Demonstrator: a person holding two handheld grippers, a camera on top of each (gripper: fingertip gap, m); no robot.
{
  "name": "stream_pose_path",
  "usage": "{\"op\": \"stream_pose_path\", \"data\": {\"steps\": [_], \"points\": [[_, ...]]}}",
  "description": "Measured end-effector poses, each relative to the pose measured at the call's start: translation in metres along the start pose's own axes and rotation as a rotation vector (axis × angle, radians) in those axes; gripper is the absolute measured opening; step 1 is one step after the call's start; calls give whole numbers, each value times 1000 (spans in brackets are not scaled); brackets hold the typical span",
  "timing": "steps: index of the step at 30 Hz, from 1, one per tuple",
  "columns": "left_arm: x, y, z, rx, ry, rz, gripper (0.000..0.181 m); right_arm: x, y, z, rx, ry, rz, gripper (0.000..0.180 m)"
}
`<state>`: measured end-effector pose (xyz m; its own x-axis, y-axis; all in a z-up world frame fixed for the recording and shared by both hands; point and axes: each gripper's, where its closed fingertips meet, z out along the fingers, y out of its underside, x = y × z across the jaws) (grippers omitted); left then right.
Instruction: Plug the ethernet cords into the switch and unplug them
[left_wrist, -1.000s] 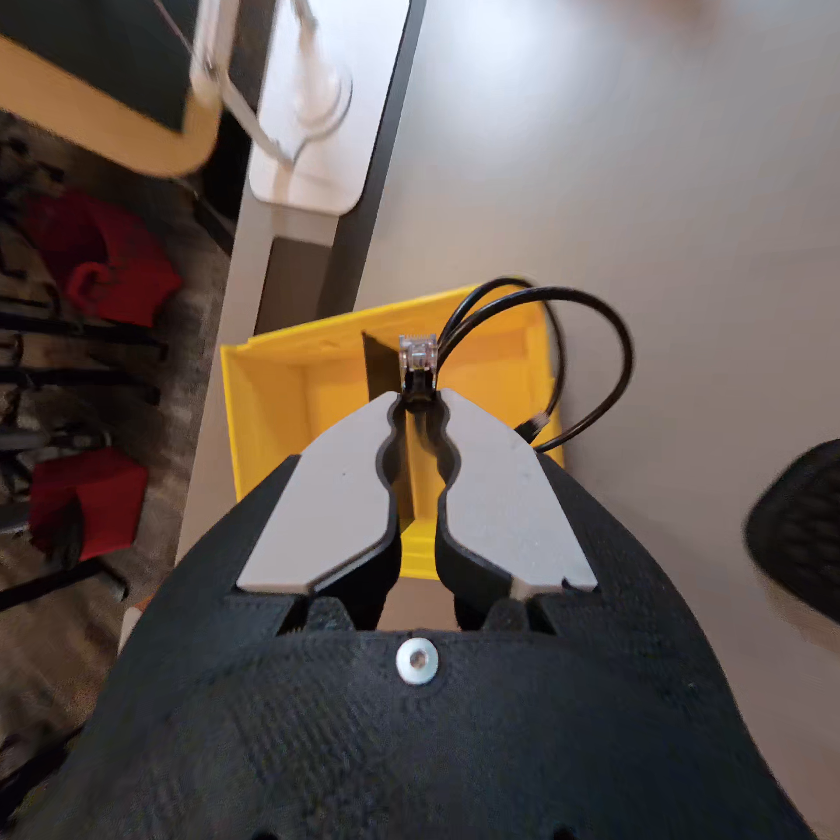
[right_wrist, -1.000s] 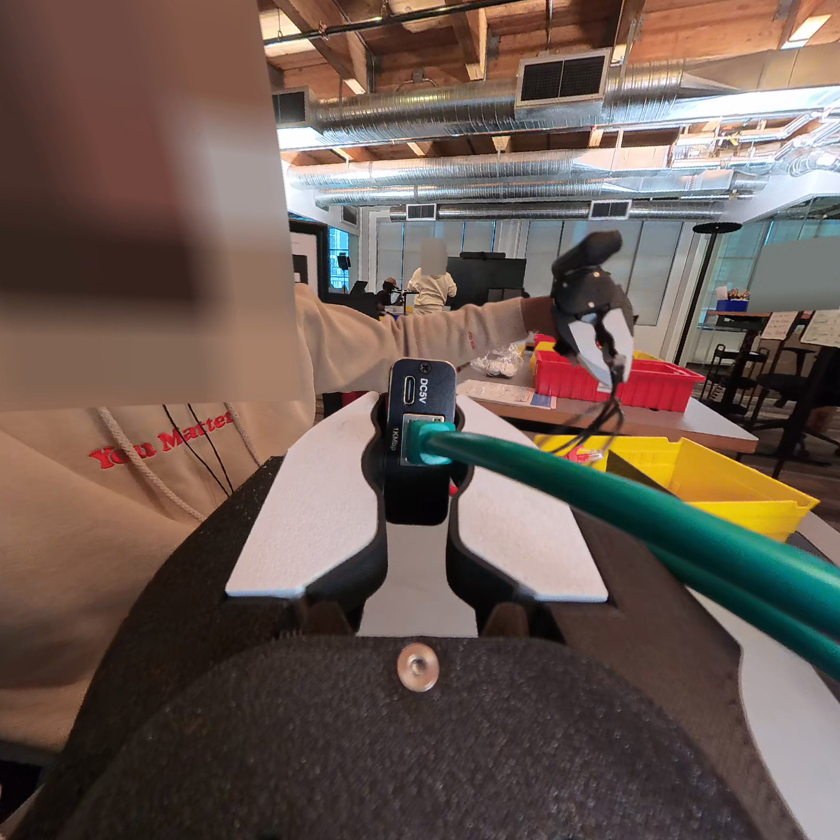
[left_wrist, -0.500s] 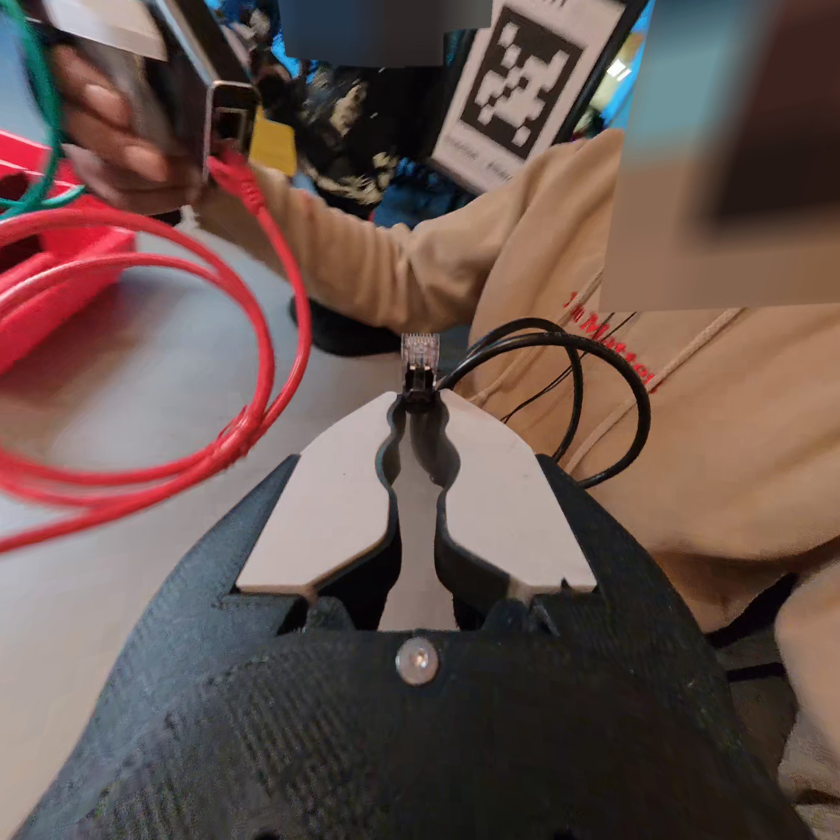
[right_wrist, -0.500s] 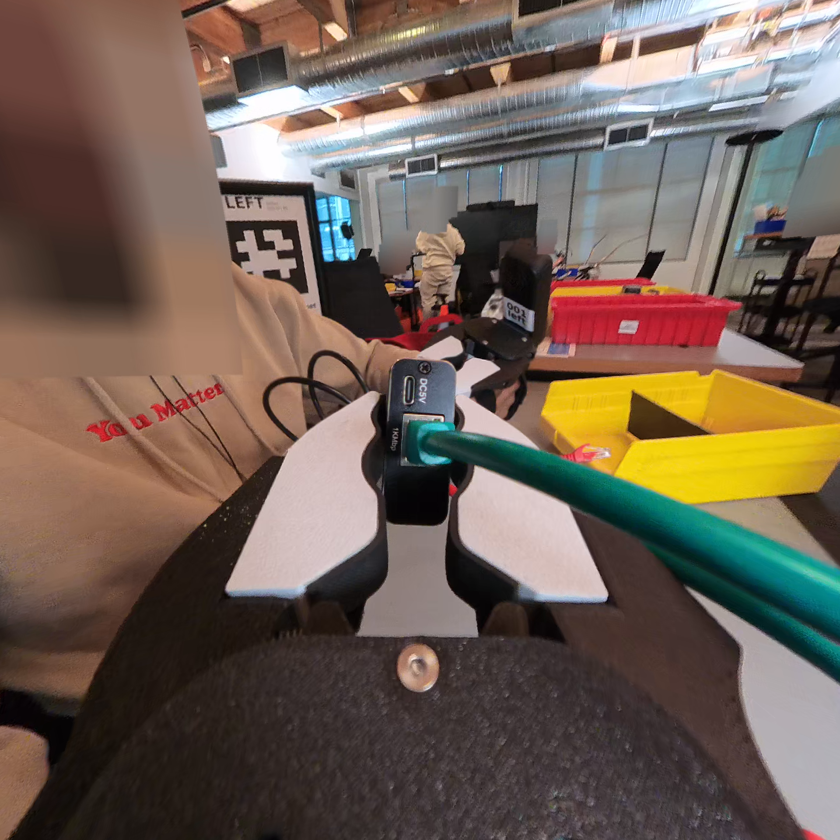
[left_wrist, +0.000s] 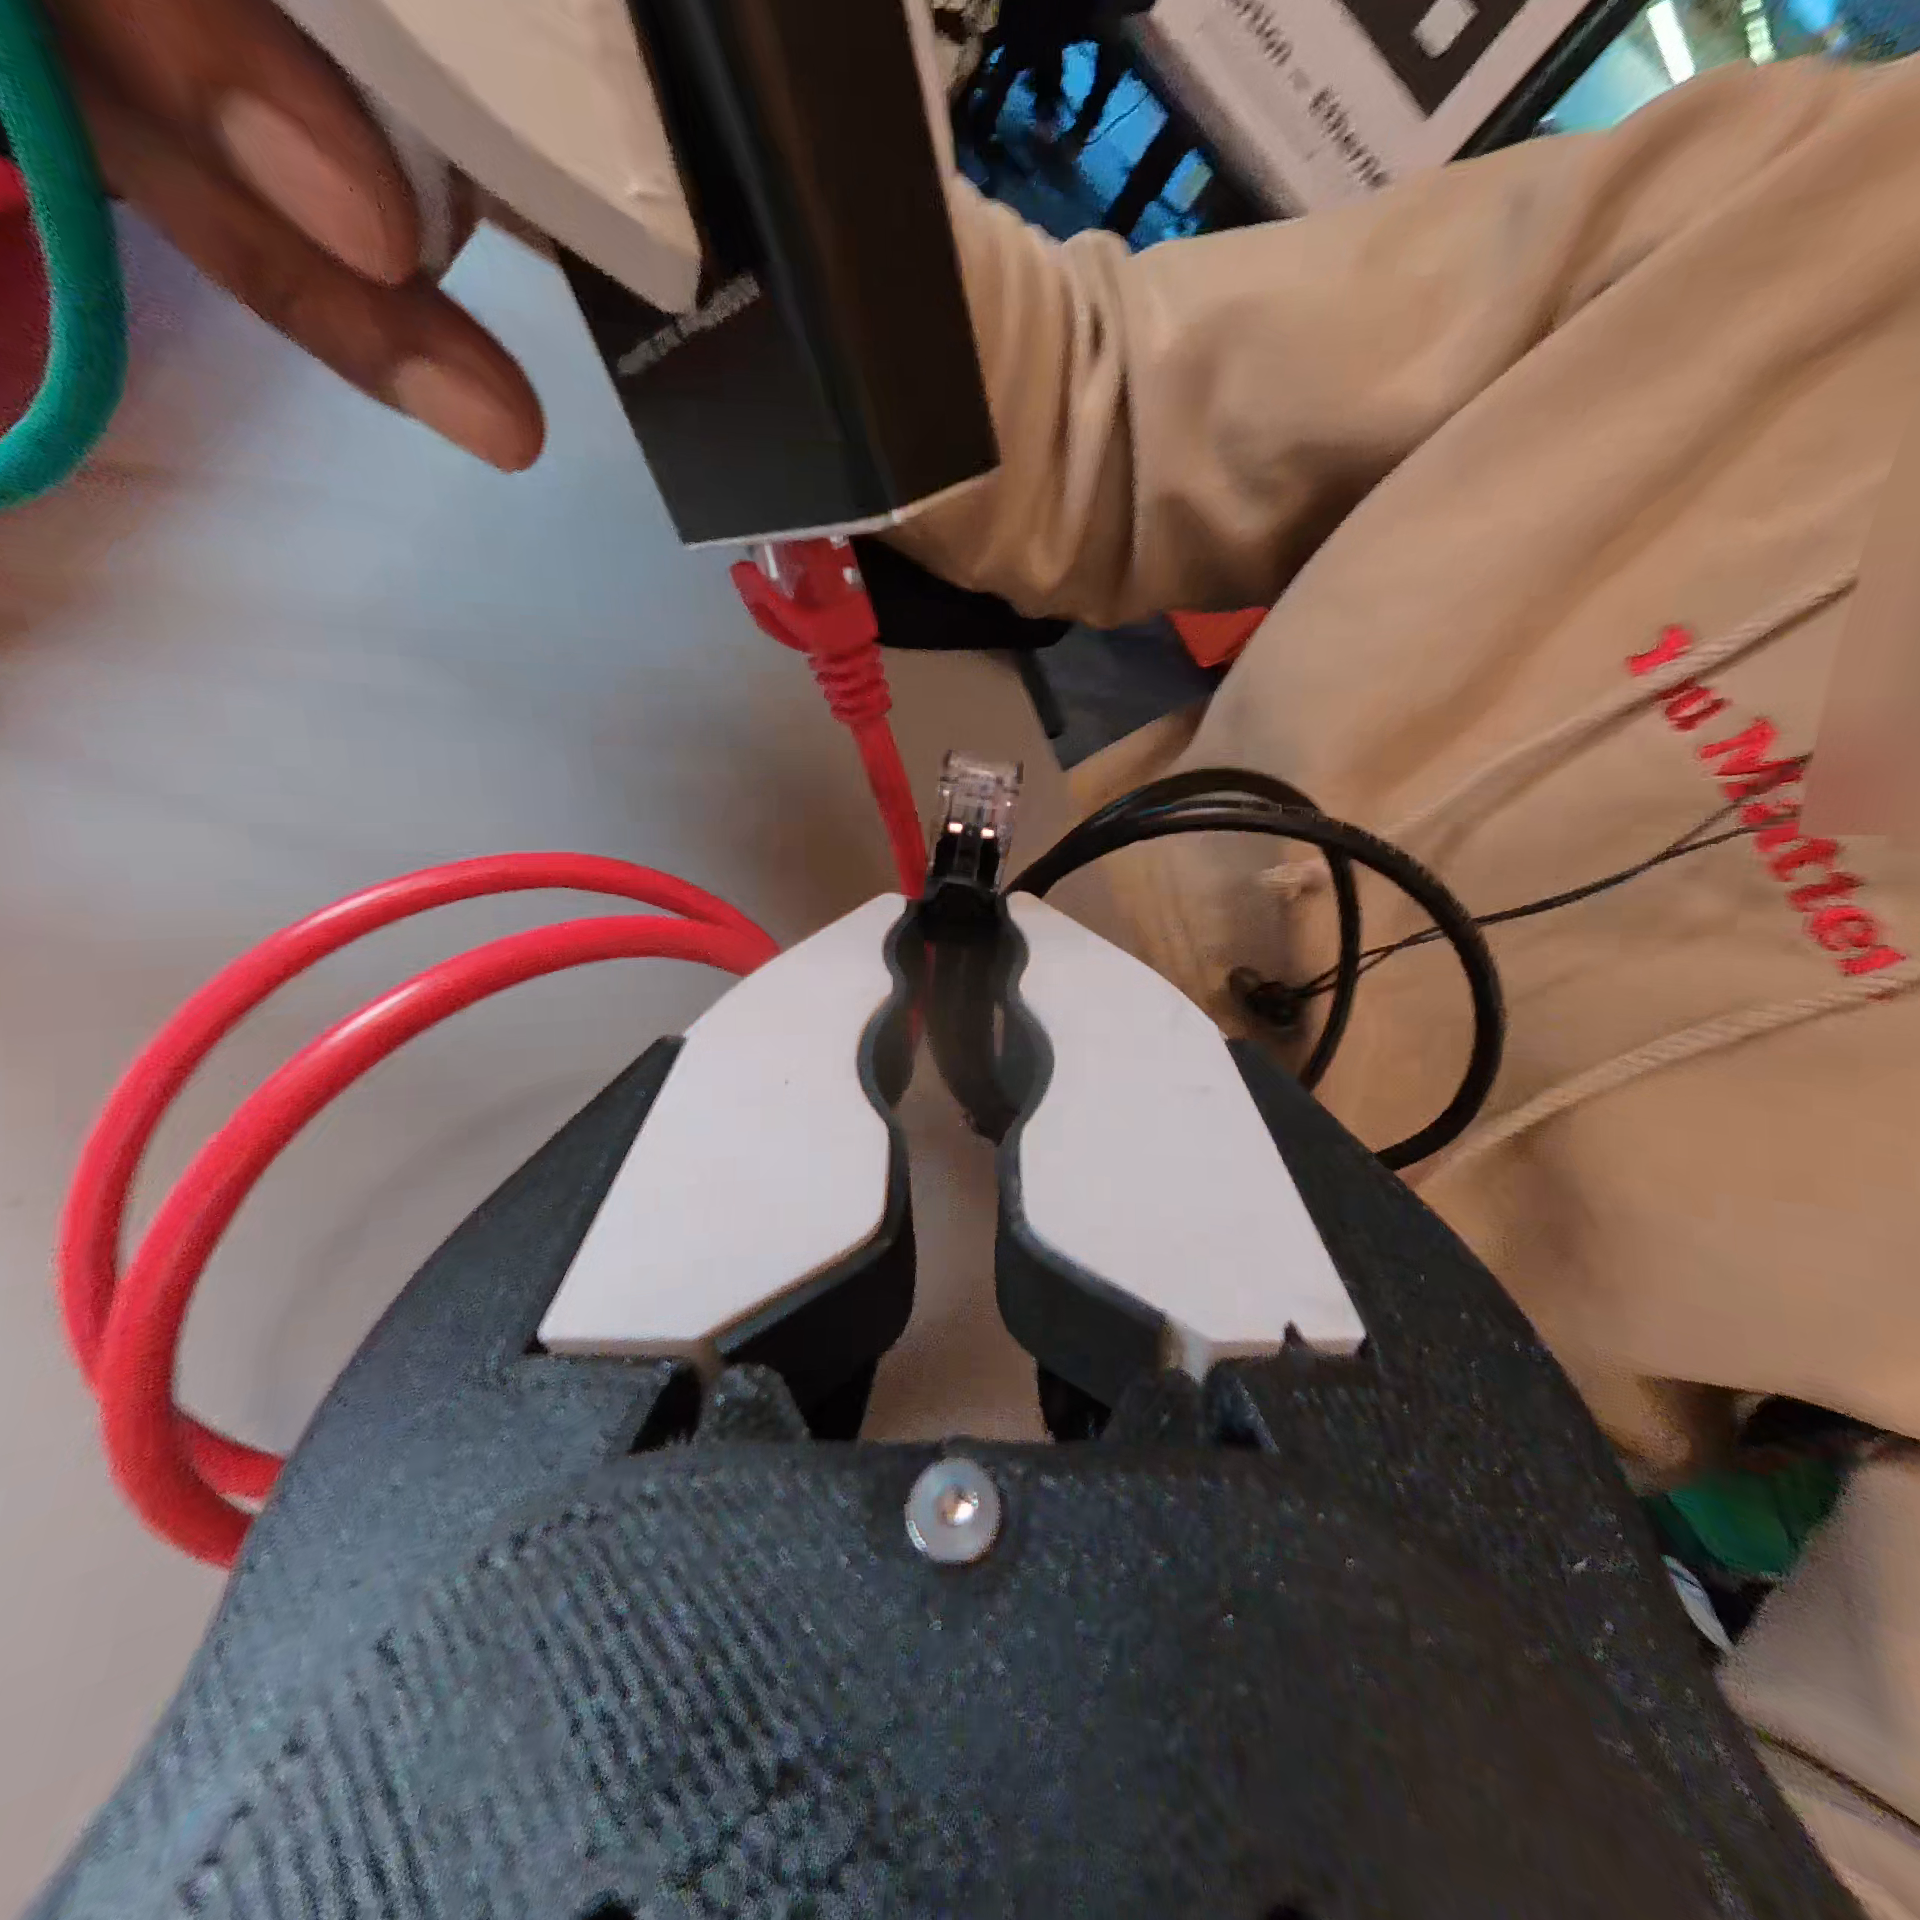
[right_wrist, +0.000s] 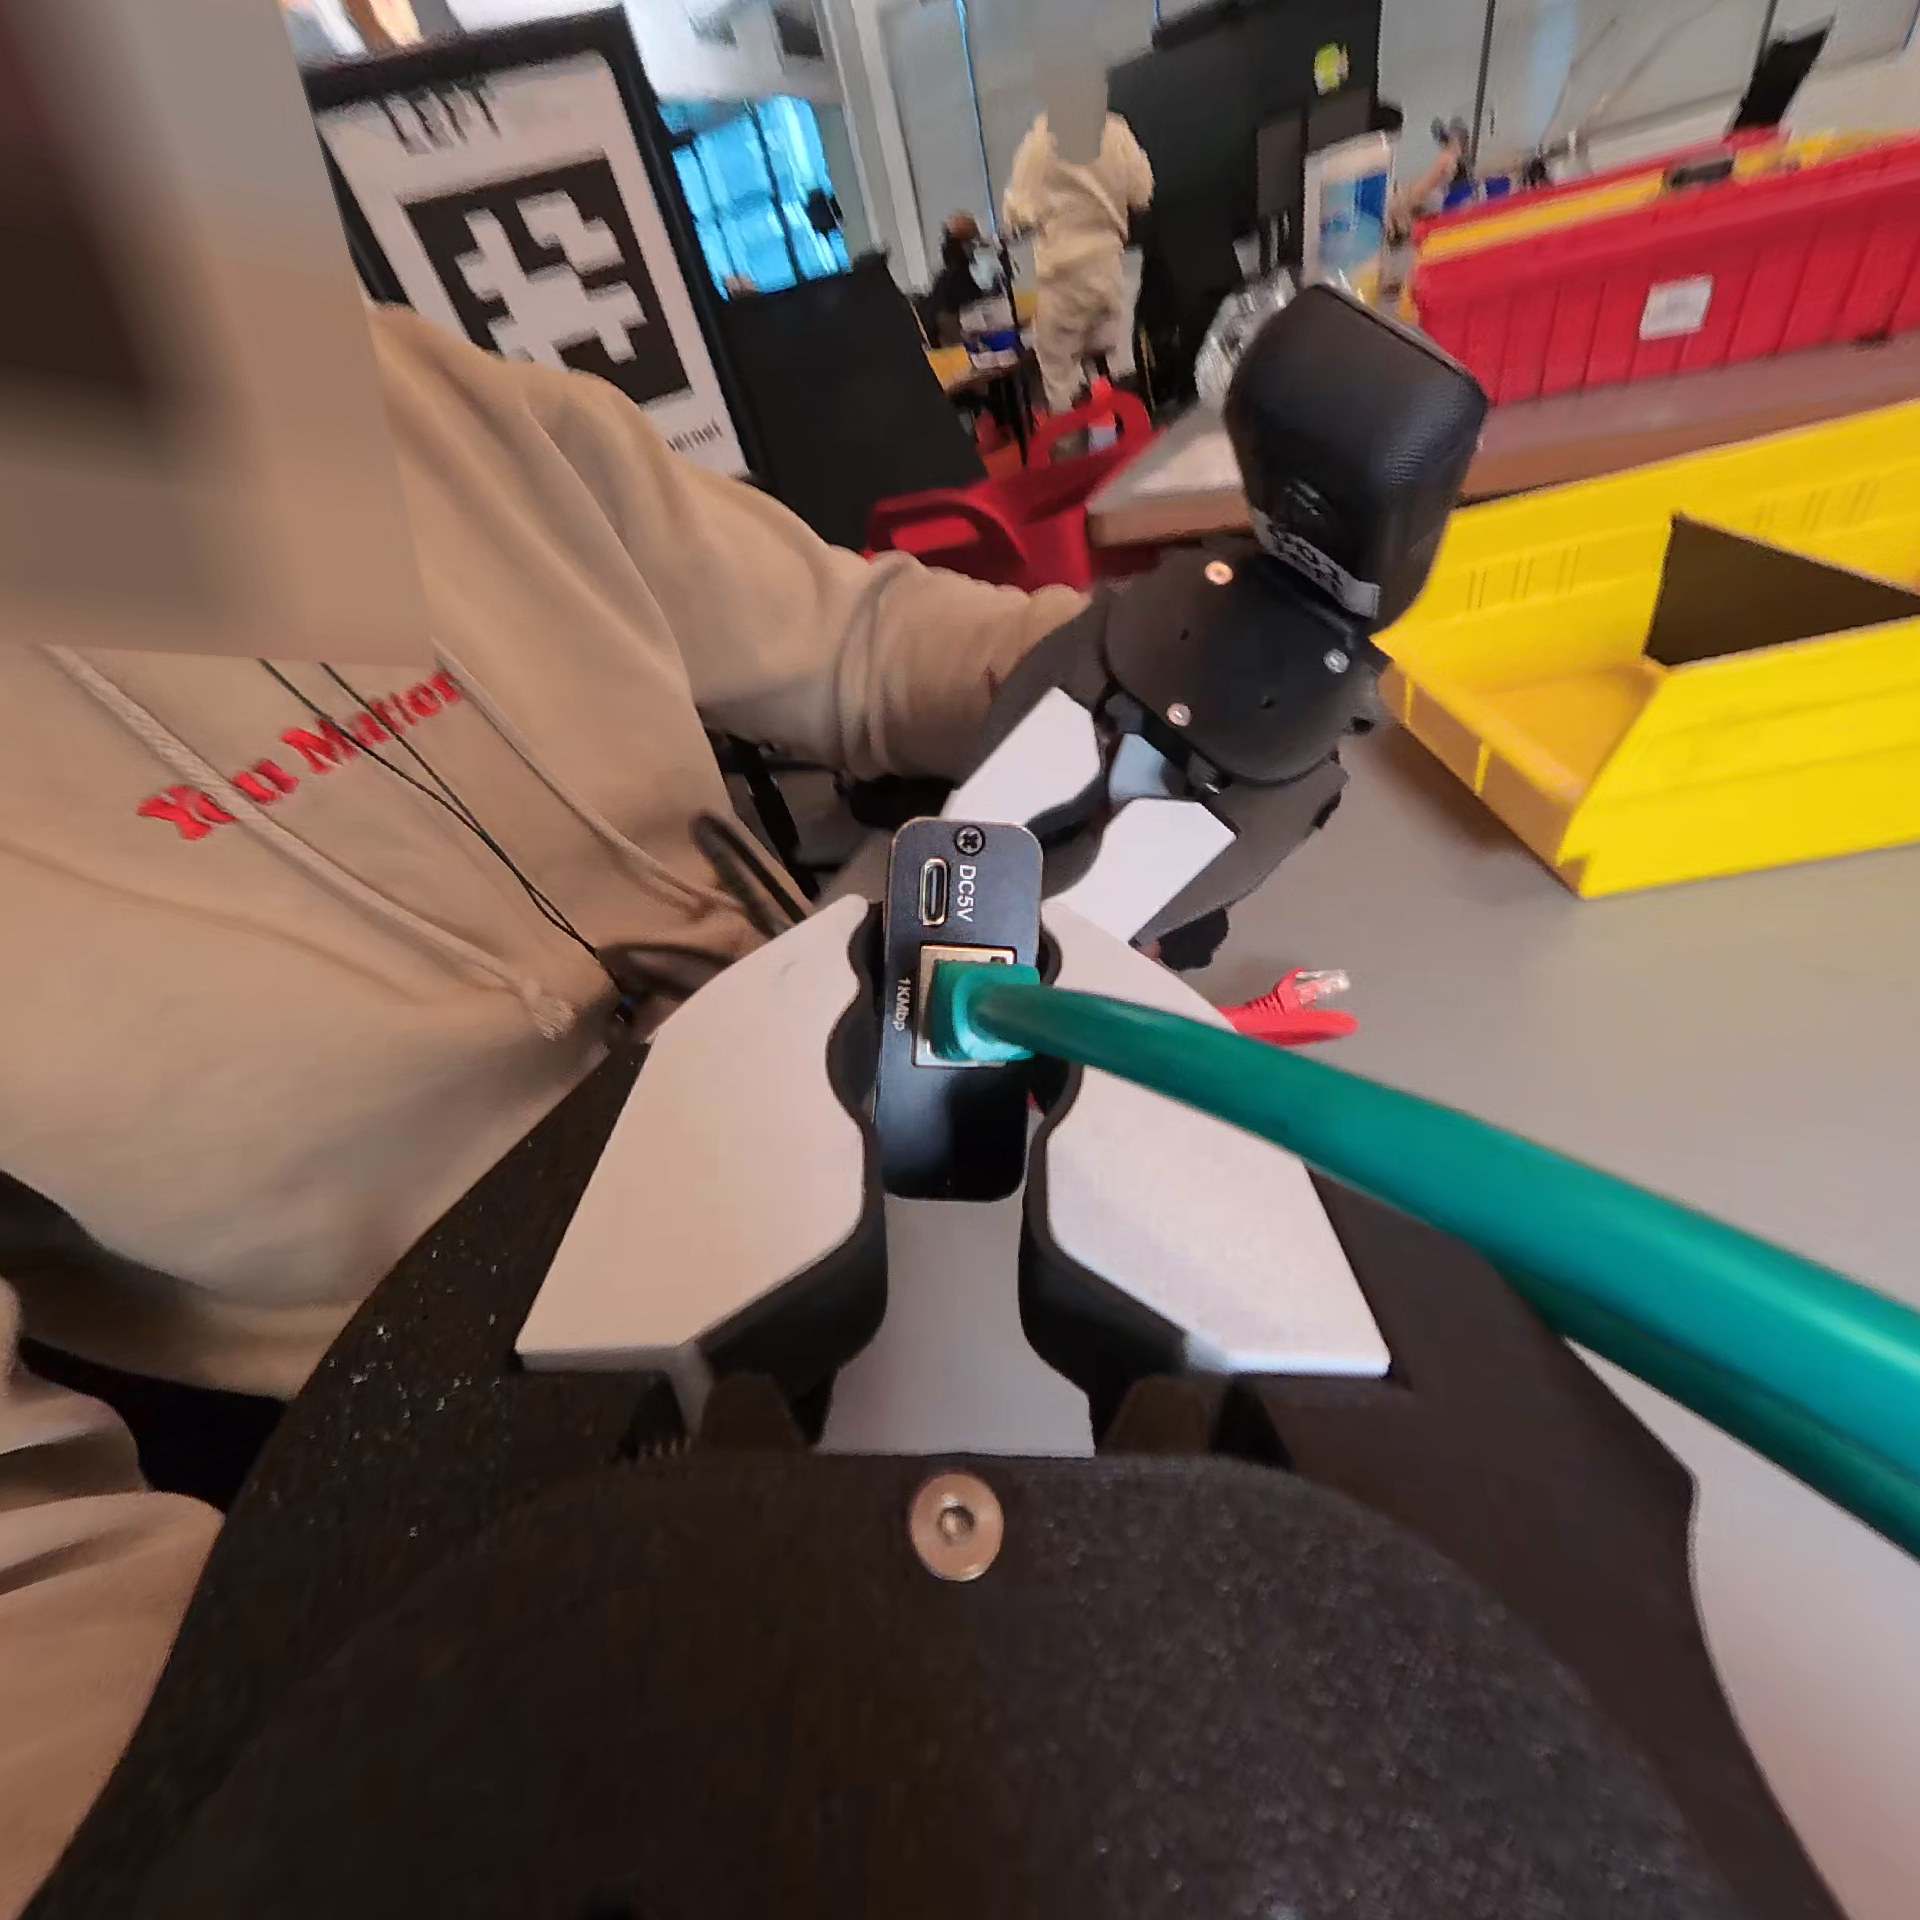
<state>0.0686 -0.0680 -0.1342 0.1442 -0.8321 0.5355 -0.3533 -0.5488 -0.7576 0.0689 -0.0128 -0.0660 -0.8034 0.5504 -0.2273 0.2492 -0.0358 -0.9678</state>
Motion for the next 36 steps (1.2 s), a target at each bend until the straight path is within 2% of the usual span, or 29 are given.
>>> {"op": "stream_pose_path", "data": {"steps": [2,4,10,16,21,25,32,36], "points": [[-10,5,3,3,-60,-8,13,5,7,-1,-27,27,7,25],[-27,7,2,9,-199,-20,12,13,13,-5,-41,64,21,25],[-80,12,-17,20,-763,44,13,26,12,-19,1,137,18,25],[-88,16,-24,27,-994,117,21,29,14,-25,-4,169,11,25],[-89,23,-31,-25,-1114,165,27,31,15,-27,-2,177,11,25],[-84,28,-39,-14,-1162,135,32,32,15,-29,10,181,19,25],[-77,43,-41,117,-941,-105,29,32,15,-31,19,180,22,25],[-86,53,-37,63,-948,-94,24,32,16,-30,13,180,21,25]]}}
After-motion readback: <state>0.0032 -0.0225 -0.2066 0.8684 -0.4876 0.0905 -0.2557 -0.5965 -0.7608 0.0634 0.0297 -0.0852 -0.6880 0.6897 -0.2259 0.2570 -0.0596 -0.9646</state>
